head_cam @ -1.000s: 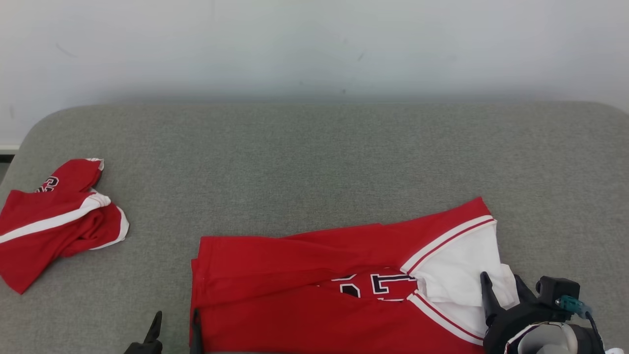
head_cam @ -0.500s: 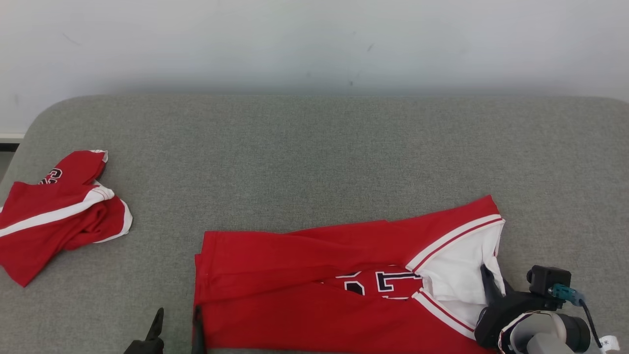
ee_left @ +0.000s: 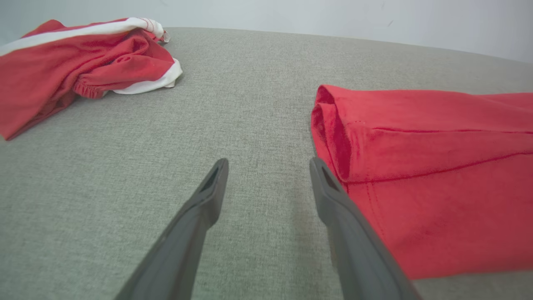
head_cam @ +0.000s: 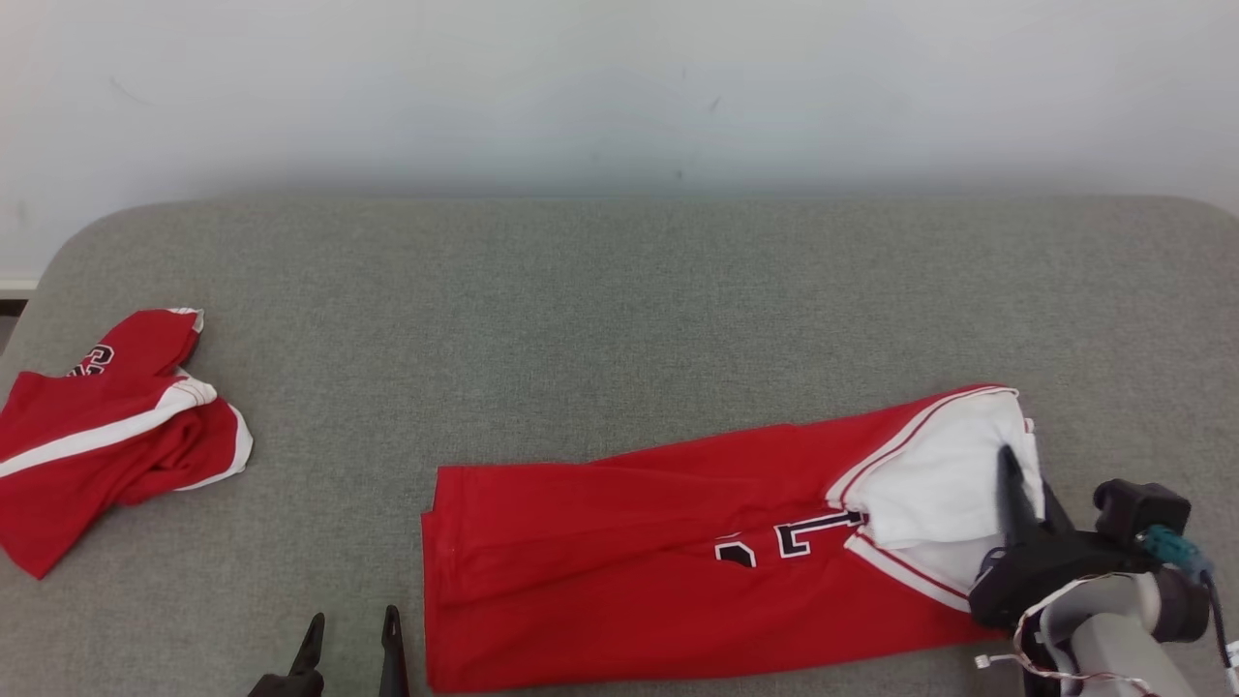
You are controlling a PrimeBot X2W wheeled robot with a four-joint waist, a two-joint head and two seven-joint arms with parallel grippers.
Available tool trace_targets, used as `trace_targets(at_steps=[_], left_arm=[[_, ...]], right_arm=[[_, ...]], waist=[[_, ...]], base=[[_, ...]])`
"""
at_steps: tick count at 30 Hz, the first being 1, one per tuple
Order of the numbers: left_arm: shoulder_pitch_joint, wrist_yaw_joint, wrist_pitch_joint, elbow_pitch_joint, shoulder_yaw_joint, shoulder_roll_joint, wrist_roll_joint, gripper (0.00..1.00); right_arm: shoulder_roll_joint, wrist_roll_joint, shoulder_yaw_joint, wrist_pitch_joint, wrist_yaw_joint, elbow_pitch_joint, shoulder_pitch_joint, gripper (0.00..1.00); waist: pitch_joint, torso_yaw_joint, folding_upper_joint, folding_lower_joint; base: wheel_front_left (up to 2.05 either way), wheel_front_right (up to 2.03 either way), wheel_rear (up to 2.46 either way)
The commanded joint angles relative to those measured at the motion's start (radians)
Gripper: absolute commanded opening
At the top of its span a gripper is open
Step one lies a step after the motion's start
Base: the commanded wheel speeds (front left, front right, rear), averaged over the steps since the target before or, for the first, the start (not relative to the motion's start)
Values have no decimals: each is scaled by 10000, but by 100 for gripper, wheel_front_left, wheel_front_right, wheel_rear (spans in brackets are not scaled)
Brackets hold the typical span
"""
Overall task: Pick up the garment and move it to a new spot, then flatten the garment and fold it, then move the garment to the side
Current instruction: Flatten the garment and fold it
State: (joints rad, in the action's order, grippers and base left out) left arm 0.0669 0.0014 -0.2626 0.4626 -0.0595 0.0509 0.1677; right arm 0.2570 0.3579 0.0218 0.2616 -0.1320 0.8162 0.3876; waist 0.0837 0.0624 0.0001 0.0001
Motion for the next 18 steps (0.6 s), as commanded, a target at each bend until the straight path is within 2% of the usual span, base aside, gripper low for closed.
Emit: trace_targets(at_steps=[1, 7, 18], left_arm=[[-97, 44, -32, 27, -38, -9, 55, 100], [-167, 7, -32, 68, -199, -9, 125, 100], [-287, -103, -32, 185, -694, -7, 207, 100]], right_arm=[[-256, -140, -145, 37, 28, -620, -339, 0], [-627, -60, -1178, 40, 28, -1685, -729, 0], [-1036, 1083, -4747, -940, 28, -3006, -950, 0]], waist=[[-128, -90, -1, -1], [-342, -134, -1, -1], [-701, 394, -1, -1]], base=[[0, 0, 0], [0, 0, 0], [0, 0, 0]])
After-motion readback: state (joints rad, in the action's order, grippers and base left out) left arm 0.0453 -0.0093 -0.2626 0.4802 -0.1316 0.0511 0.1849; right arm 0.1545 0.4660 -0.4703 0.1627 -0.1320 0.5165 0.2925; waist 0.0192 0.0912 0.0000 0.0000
